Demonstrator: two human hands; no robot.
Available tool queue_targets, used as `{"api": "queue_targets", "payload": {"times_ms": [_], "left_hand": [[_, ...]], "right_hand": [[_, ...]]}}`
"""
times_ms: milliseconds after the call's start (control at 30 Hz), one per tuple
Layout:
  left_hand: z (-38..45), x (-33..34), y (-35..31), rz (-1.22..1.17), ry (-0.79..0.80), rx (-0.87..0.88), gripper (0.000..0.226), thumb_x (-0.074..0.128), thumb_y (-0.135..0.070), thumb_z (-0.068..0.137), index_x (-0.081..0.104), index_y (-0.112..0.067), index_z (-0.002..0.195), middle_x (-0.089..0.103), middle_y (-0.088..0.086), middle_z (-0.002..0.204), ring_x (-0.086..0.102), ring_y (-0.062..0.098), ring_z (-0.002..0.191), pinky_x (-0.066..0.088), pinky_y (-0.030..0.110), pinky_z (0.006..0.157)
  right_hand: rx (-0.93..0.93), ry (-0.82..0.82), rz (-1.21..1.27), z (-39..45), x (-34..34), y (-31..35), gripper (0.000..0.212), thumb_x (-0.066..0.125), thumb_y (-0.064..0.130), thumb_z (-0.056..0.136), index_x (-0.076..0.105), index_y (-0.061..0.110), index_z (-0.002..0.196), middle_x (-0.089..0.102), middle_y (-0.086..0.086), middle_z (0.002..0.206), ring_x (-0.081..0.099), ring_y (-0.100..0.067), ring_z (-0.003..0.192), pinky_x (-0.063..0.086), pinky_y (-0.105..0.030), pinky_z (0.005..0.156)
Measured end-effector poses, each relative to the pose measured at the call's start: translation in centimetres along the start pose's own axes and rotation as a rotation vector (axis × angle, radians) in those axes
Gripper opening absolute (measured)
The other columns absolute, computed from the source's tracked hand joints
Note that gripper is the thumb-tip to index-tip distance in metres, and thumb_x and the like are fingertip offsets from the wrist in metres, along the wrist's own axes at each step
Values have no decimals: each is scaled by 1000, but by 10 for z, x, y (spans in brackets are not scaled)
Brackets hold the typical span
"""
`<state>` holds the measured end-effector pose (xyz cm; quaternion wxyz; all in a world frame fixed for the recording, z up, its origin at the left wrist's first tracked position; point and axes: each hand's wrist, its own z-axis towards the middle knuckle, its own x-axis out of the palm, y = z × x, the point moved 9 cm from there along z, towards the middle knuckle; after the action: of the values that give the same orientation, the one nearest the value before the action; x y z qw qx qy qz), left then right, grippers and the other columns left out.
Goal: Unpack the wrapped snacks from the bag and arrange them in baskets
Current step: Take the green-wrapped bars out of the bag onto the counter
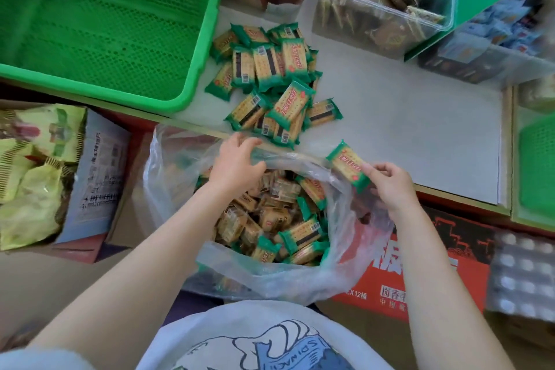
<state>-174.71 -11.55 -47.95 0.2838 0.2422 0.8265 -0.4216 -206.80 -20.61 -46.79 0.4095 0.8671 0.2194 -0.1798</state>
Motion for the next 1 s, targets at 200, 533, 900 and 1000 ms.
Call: {"api": "queue_targets", "payload": {"times_ms": [200, 533, 900, 1000], "left_hand": [[11, 5, 11, 187, 111, 66, 63, 55, -34, 95, 34, -32, 154, 17, 7, 166, 7, 27, 154, 13, 48, 123], [11, 11, 13, 352, 204, 96, 70, 54, -40, 94, 23, -34, 157, 2, 5, 169, -4, 24, 154, 14, 47, 124], [-16, 50, -27, 541, 92, 317, 78, 53, -44, 95, 8, -38, 158, -6, 10, 168, -1, 37, 153, 5, 56, 122], [-14, 67, -27, 577, 156, 322, 79, 52, -43, 96, 3, -41, 157, -12, 6, 168, -10, 37, 153, 4, 58, 123]], "right_hand": [[-164, 148, 187, -12, 45, 86, 21, 60, 28, 100, 65, 7, 99, 60, -8, 78, 42, -10, 51, 30, -21, 43], [-50, 143, 349, 14, 137, 136, 29, 62, 11, 98, 53, 2, 124, 71, -13, 98, 71, -18, 68, 58, -27, 61], [356, 243, 334, -77, 135, -58, 21, 62, 18, 99, 64, 1, 112, 72, -13, 93, 72, -21, 72, 60, -29, 65], [542, 69, 722, -80, 138, -93, 22, 60, 20, 101, 57, 4, 116, 69, -19, 103, 72, -26, 82, 60, -31, 66]]}}
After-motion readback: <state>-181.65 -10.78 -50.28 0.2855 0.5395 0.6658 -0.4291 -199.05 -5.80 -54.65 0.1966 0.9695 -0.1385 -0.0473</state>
